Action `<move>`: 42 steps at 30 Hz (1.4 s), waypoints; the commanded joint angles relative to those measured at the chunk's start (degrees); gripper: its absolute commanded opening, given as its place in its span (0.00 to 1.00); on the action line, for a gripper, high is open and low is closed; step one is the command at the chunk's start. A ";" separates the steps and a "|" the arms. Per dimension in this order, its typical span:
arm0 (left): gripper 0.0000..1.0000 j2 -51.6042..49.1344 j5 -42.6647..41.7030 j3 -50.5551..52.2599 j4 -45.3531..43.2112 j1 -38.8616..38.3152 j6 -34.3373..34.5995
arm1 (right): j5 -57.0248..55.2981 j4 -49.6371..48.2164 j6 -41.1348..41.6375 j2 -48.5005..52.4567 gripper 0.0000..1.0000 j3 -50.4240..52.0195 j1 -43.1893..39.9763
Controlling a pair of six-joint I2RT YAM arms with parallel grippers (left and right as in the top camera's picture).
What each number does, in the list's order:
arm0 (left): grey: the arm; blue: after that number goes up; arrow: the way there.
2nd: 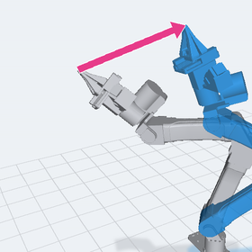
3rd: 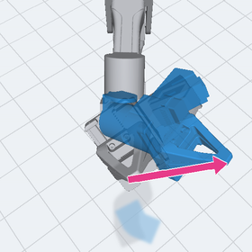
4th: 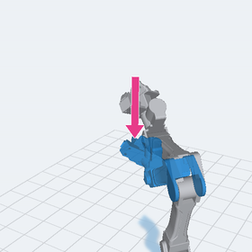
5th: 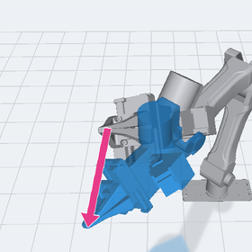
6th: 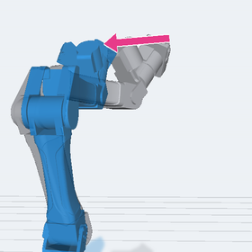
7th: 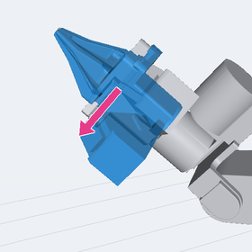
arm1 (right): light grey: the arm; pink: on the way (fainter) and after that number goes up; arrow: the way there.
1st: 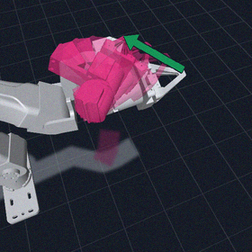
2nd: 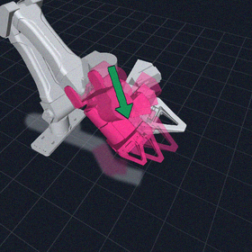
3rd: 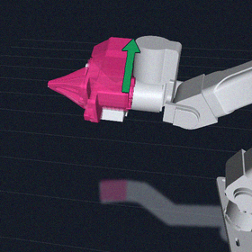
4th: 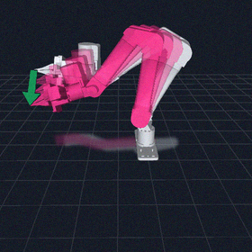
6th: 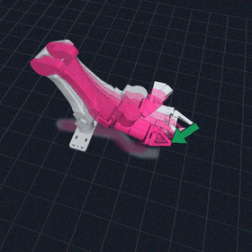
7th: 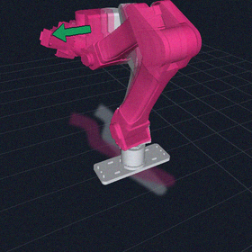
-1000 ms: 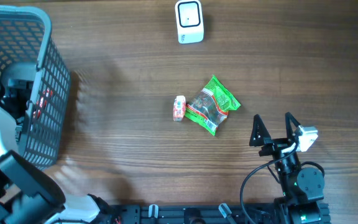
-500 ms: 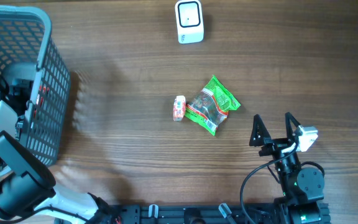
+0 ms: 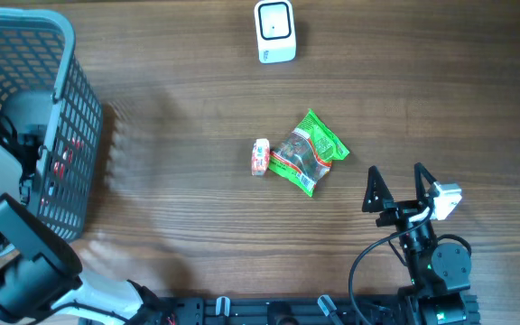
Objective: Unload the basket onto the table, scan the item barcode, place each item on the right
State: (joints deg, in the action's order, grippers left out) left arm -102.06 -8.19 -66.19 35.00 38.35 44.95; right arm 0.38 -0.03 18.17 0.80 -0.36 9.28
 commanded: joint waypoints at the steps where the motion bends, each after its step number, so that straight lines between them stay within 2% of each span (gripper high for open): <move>1: 1.00 4.83 4.13 2.21 1.73 0.66 9.77 | -0.44 -0.35 0.02 -0.15 0.99 0.07 -0.20; 4: 1.00 5.95 5.31 2.21 2.10 0.55 17.75 | -0.44 -0.33 0.02 -0.15 1.00 0.07 -0.20; 10: 1.00 4.46 11.17 2.49 1.86 -0.76 24.39 | -0.42 -0.35 0.02 -0.15 1.00 0.07 -0.20; 15: 1.00 2.45 12.41 2.49 1.20 -1.77 29.24 | -0.44 -0.33 0.02 -0.15 1.00 0.07 -0.20; 19: 1.00 0.42 12.81 2.49 -2.67 -1.84 27.47 | -0.44 -0.33 0.02 -0.15 1.00 0.07 -0.20; 22: 1.00 0.20 13.84 2.49 -2.34 -1.92 26.69 | -0.44 -0.33 0.04 -0.15 1.00 0.07 -0.20; 27: 1.00 -1.07 13.90 3.80 -2.36 -1.95 31.01 | -0.46 -0.35 0.02 -0.15 1.00 0.07 -0.20; 35: 1.00 -7.08 14.27 5.99 -3.89 -1.99 30.93 | -0.44 -0.33 0.02 -0.15 1.00 0.07 -0.20; 36: 0.74 -7.19 14.25 5.99 -3.67 -1.99 30.88 | -0.44 -0.33 0.02 -0.15 1.00 0.07 -0.20; 37: 0.28 -7.19 14.25 5.99 -3.48 -1.99 30.51 | -0.44 -0.33 0.02 -0.15 1.00 0.07 -0.20; 38: 0.04 -7.17 14.03 5.99 -3.43 -1.99 29.64 | -0.44 -0.33 0.04 -0.15 1.00 0.07 -0.20; 42: 0.04 -4.98 13.18 5.79 -3.15 -1.42 22.29 | -0.44 -0.33 0.00 -0.15 1.00 0.07 -0.20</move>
State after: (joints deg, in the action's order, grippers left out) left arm -103.94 7.62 -63.68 31.11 36.34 72.93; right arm 0.38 -0.03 18.17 0.80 -0.36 9.28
